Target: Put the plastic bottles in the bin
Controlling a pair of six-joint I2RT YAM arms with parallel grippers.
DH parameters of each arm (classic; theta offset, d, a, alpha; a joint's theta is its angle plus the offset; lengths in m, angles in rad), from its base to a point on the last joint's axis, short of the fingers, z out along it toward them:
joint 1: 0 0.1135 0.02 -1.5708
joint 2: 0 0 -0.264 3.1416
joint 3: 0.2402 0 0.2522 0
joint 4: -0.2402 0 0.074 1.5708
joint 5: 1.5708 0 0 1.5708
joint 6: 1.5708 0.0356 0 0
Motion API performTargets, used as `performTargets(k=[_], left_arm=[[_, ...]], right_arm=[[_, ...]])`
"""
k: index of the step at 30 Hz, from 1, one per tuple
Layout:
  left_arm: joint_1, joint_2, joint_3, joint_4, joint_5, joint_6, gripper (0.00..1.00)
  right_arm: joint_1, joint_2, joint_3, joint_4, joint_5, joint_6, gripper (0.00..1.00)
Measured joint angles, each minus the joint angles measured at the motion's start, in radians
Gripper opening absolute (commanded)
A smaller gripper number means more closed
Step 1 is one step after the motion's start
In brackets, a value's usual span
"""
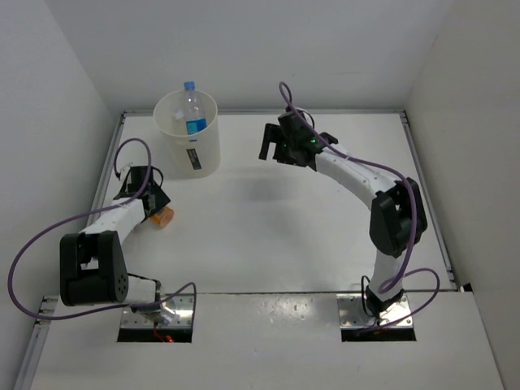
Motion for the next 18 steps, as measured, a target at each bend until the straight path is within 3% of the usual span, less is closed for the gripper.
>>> performTargets(k=[3, 8, 18], left_arm=[[0.000, -0.001, 0.002, 0.000, -0.005, 0.008, 0.39], [0.000, -0.002, 0.067, -0.016, -0.039, 0.011, 0.27], [0.000, -0.018, 0.271, 0.012, -0.071, 0.009, 0.26]], right_arm=[[-0.015, 0.000, 0.027, -0.009, -0.005, 0.000, 1.00], [-0.037, 0.000, 0.062, -0.019, -0.027, 0.001, 1.00], [-0.066, 0.000, 0.063, -0.043, -0.067, 0.001, 1.00]])
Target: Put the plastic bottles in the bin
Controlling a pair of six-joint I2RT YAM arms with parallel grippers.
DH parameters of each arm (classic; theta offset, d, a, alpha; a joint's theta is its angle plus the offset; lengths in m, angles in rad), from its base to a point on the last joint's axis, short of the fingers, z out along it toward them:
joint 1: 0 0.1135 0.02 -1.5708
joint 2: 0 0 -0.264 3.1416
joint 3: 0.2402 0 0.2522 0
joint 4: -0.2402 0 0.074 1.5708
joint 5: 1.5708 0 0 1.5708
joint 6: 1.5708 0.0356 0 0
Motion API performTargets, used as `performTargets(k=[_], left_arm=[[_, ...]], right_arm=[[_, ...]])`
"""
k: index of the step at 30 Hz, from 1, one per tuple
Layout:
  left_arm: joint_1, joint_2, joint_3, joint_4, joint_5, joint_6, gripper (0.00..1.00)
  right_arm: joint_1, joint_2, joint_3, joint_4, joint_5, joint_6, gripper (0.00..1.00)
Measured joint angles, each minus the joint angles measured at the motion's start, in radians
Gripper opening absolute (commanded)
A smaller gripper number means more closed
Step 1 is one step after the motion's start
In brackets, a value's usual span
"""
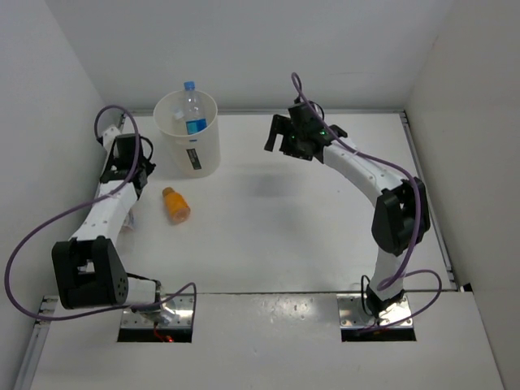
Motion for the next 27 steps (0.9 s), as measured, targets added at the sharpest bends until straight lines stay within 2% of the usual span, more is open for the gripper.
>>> performTargets(k=[2, 3, 5, 6, 9, 17, 20, 21, 23, 24, 27], left_arm=[[0.000, -0.006, 0.000, 0.000, 0.000, 0.000, 0.35], [0.000, -0.008, -0.003, 0.000, 0.000, 0.001, 0.51], [0.000, -0.016, -0.023, 0.005, 0.009, 0.004, 0.75], [0.000, -0.022, -0.040, 0.006, 0.020, 0.005, 0.89], [0.000, -0.037, -0.115, 0.032, 0.085, 0.000, 0.97], [0.000, -0.037, -0.265, 0.126, 0.328, -0.003, 0.98], [0.000, -0.037, -0.283, 0.172, 0.377, -0.008, 0.98], [0.000, -0.037, -0.289, 0.183, 0.391, -0.009, 0.98], [0.000, -0.037, -0.298, 0.197, 0.407, -0.009, 0.98], [0.000, -0.037, -0.298, 0.201, 0.413, -0.010, 0.98], [0.000, -0.037, -0.298, 0.214, 0.426, -0.010, 0.98]], right_arm=[[-0.004, 0.000, -0.006, 0.002, -0.010, 0.000, 1.00], [-0.006, 0.000, -0.013, 0.002, -0.013, 0.000, 1.00], [-0.010, -0.001, -0.033, 0.002, -0.018, 0.000, 1.00], [-0.010, -0.002, -0.045, 0.002, -0.019, 0.000, 1.00], [-0.017, -0.006, -0.079, 0.000, -0.023, 0.000, 1.00], [-0.029, -0.012, -0.129, 0.006, -0.057, 0.019, 1.00], [-0.036, -0.011, -0.174, 0.053, -0.132, 0.040, 0.84], [-0.040, -0.011, -0.200, 0.084, -0.186, 0.055, 0.65], [-0.047, -0.003, -0.246, 0.142, -0.291, 0.091, 0.42], [-0.048, 0.012, -0.268, 0.192, -0.351, 0.127, 0.24], [-0.047, 0.109, -0.280, 0.319, -0.499, 0.220, 0.10]])
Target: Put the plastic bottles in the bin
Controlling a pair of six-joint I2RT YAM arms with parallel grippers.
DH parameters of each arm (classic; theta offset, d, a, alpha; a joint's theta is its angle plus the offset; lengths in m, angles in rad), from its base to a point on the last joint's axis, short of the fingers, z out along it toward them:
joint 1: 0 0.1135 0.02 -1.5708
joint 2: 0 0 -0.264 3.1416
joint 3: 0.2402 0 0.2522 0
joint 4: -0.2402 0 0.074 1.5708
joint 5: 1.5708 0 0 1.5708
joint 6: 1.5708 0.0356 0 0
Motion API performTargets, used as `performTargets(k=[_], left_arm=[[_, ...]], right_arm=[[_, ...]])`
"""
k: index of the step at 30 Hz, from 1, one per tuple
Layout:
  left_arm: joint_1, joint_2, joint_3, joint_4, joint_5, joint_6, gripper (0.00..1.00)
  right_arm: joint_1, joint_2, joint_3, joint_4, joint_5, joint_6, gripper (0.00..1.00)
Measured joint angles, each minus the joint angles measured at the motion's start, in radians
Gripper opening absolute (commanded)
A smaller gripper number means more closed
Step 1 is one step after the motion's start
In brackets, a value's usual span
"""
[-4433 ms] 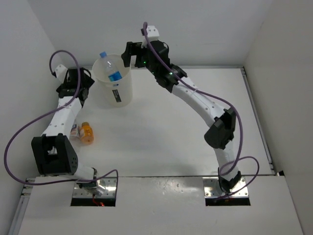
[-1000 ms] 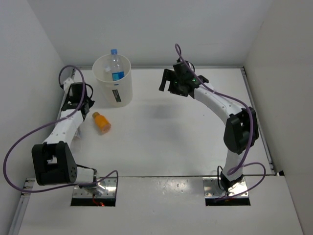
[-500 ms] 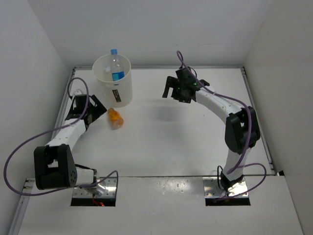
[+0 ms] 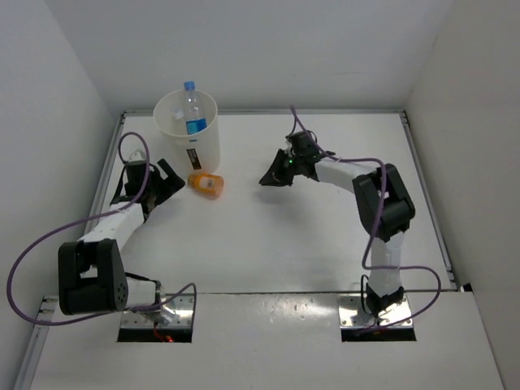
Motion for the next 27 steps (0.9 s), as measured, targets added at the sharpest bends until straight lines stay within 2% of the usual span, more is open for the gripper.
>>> performTargets(k=[1, 2, 7, 16, 24, 27], left_arm=[[0.000, 0.000, 0.000, 0.003, 0.002, 0.000, 0.98], [0.000, 0.000, 0.000, 0.005, 0.004, 0.000, 0.98], [0.000, 0.000, 0.000, 0.002, 0.008, 0.004, 0.98], [0.000, 0.000, -0.006, -0.037, 0.005, 0.026, 0.98], [0.000, 0.000, -0.006, -0.036, 0.003, 0.014, 1.00], [0.000, 0.000, -0.006, -0.035, 0.007, -0.007, 1.00]], right_arm=[[0.003, 0.041, 0.005, 0.032, -0.034, 0.023, 0.05], [0.008, 0.081, 0.009, 0.061, -0.060, 0.044, 0.04], [0.023, 0.216, 0.048, 0.170, -0.128, 0.156, 0.03], [0.014, 0.505, 0.438, 0.385, -0.207, 0.364, 0.22], [0.043, 0.600, 0.476, 0.435, -0.228, 0.450, 0.28], [0.058, 0.661, 0.539, 0.443, -0.242, 0.461, 0.29]])
